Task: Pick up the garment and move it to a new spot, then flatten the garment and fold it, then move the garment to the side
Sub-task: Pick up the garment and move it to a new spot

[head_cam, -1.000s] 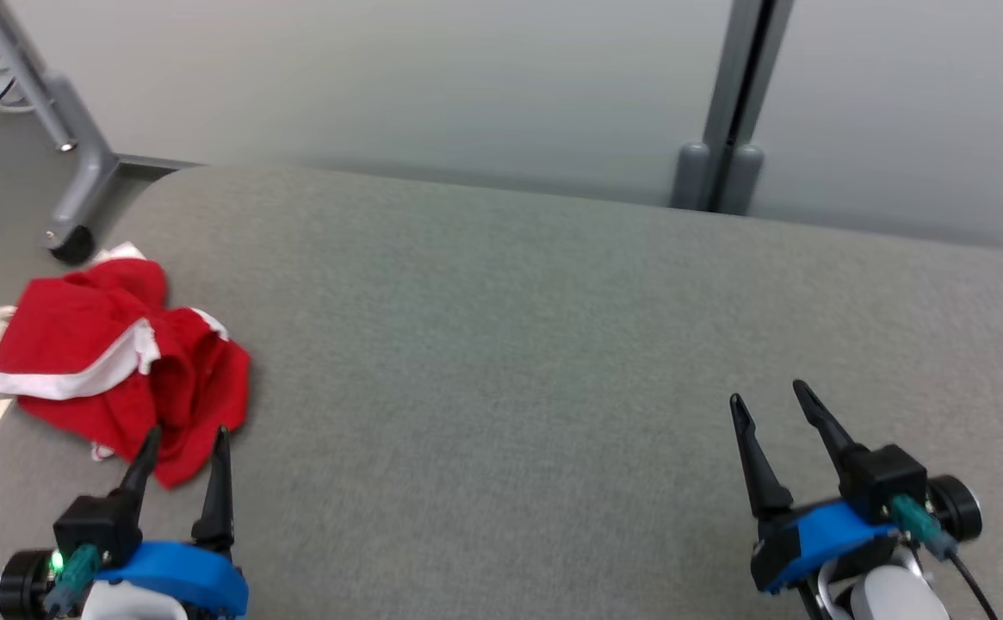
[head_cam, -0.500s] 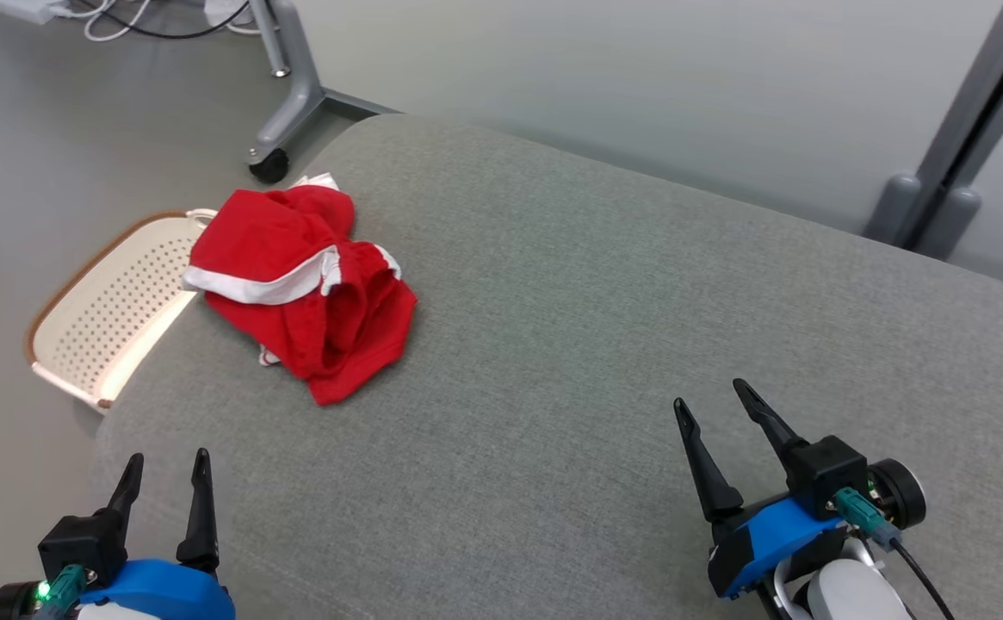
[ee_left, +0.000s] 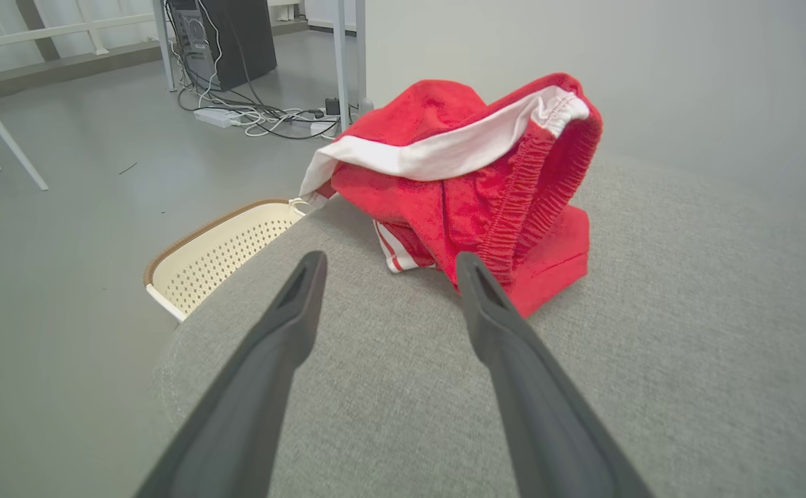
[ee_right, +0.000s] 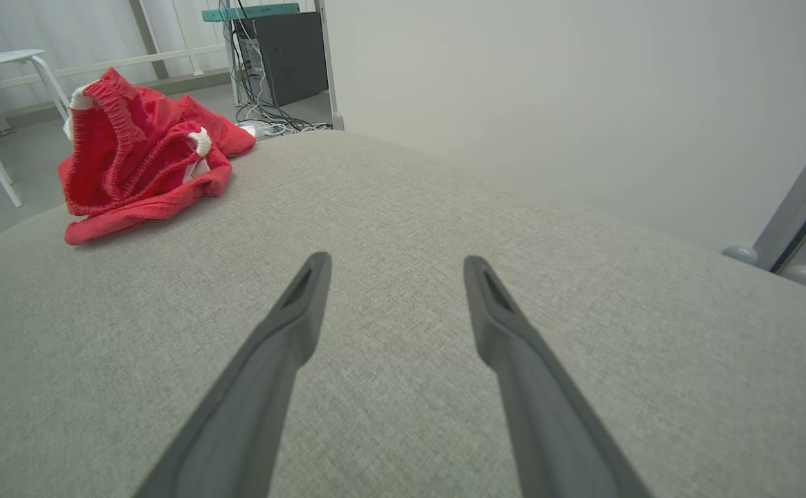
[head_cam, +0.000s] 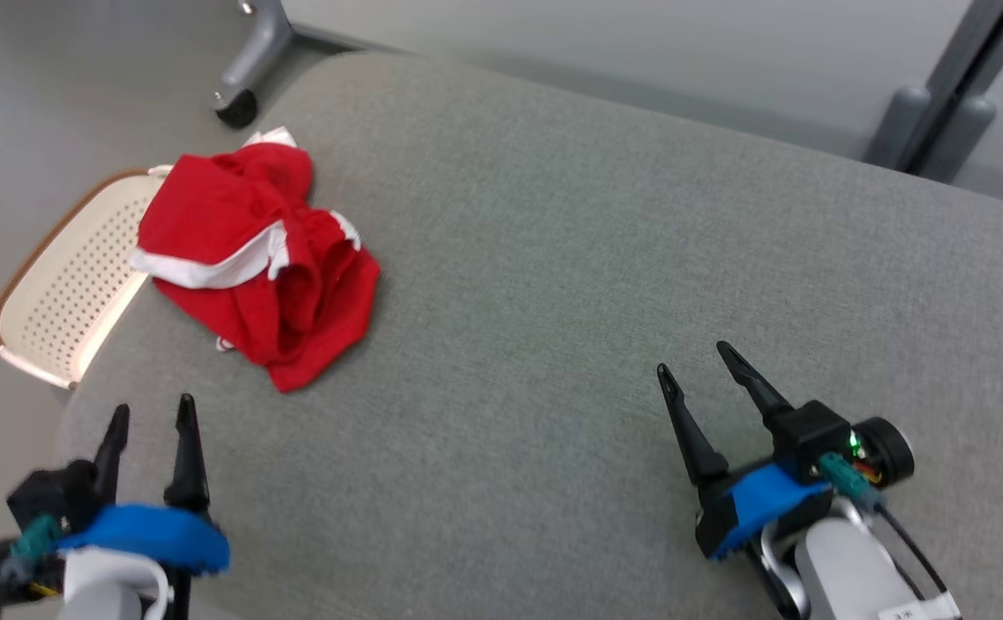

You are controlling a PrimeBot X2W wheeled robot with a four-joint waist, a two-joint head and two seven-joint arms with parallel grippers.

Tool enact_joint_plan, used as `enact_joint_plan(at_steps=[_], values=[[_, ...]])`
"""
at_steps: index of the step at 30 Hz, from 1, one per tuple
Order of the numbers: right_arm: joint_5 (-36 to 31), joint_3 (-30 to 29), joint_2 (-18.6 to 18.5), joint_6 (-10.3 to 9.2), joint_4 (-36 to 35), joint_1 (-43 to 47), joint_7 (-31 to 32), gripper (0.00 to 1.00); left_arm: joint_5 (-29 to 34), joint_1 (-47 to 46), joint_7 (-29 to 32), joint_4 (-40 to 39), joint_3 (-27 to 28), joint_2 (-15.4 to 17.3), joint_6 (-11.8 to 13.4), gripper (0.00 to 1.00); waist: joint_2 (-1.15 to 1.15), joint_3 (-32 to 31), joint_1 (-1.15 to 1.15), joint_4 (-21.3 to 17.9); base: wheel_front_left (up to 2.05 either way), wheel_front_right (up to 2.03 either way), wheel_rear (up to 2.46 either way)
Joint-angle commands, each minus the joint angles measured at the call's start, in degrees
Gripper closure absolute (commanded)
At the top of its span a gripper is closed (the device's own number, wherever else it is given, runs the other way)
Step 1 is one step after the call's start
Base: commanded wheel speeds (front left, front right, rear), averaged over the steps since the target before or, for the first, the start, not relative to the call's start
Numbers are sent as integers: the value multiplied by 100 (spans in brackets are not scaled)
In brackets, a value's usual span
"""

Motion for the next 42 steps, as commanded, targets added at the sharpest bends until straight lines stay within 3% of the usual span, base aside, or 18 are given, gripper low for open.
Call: enact_joint_plan(at_steps=[1, 15, 23, 24, 25, 29, 35, 42], values=[[-35, 28, -36, 1, -7, -130, -24, 0, -74, -153, -24, 31, 31, 29, 8, 0, 0, 84, 0, -36, 0, 0, 0], [-300, 468, -31, 1, -155, -1000, -24, 0, -1143, -1945, -21, 655, -361, 853, 8, 0, 0, 1332, 0, -923, 0, 0, 0], [-269, 567, -33, 1, -329, -1026, -24, 0, -1197, -2433, -20, 1898, -470, 1036, 8, 0, 0, 1460, 0, -1270, 0, 0, 0], [-252, 556, -33, 1, -342, -1000, -23, 0, -1222, -2455, -20, 1966, -420, 1044, 8, 19, 0, 1452, 0, -1292, 0, 0, 0], [-226, 536, -32, 1, -353, -966, -24, 0, -1236, -2464, -20, 1988, -392, 1033, 8, 100, 0, 1433, 0, -1310, 0, 0, 0], [-207, 413, -33, 1, -434, -848, -24, 0, -1310, -2323, -21, 1701, -294, 1004, 8, 100, 0, 1309, 0, -1353, 0, 0, 0], [8, 213, -31, 2, -531, -648, -24, 0, -1231, -2059, -21, 408, -84, 992, 8, 100, 0, 980, 0, -1447, 0, 0, 0], [320, 131, -31, 2, -601, -394, -23, 0, -1143, -1903, -21, -756, -573, 1005, 8, 100, 0, 568, 0, -1866, 0, 0, 0]])
